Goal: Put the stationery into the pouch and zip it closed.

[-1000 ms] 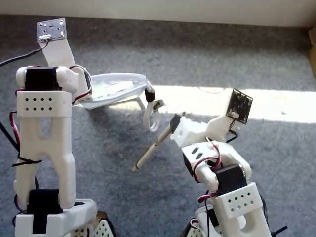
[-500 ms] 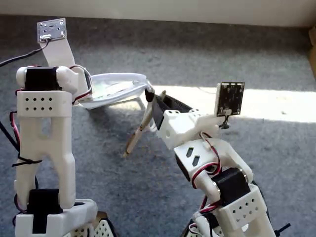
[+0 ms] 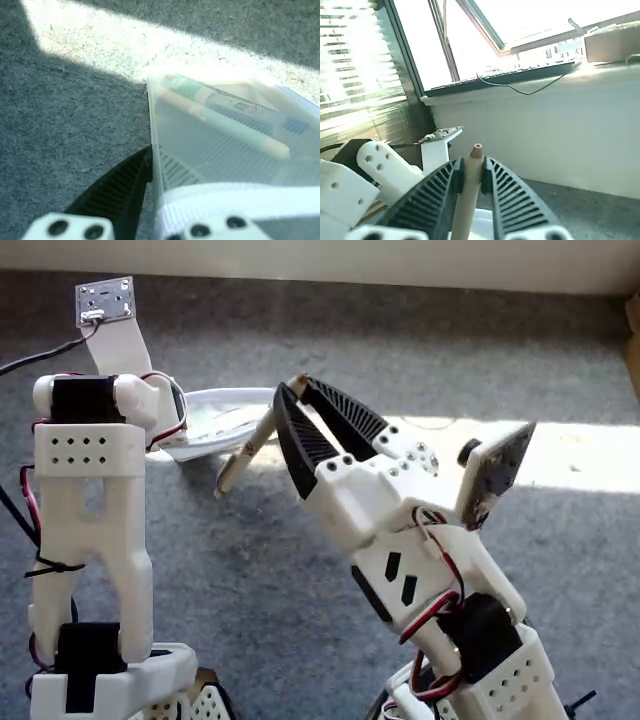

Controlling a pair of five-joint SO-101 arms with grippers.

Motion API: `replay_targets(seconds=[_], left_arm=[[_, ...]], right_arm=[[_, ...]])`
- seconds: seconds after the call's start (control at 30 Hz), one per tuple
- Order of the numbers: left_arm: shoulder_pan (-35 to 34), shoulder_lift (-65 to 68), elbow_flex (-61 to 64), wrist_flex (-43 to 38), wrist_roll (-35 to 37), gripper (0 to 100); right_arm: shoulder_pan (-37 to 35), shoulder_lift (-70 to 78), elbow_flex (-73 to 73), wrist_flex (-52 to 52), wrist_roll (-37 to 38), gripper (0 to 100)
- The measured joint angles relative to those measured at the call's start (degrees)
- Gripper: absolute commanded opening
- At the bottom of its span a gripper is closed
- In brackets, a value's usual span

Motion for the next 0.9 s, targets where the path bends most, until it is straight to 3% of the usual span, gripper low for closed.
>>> replay_targets(seconds=[0.6, 0.9], left_arm=[[0.00, 0.00, 0.00, 0.00, 0.00, 1], [0.00, 0.00, 0.00, 0.00, 0.00, 1]], right_arm=[[-1.14, 2.11, 2.46, -23.91, 3.69, 0.5], [6.15, 11.87, 5.19, -33.41, 3.69, 0.5]])
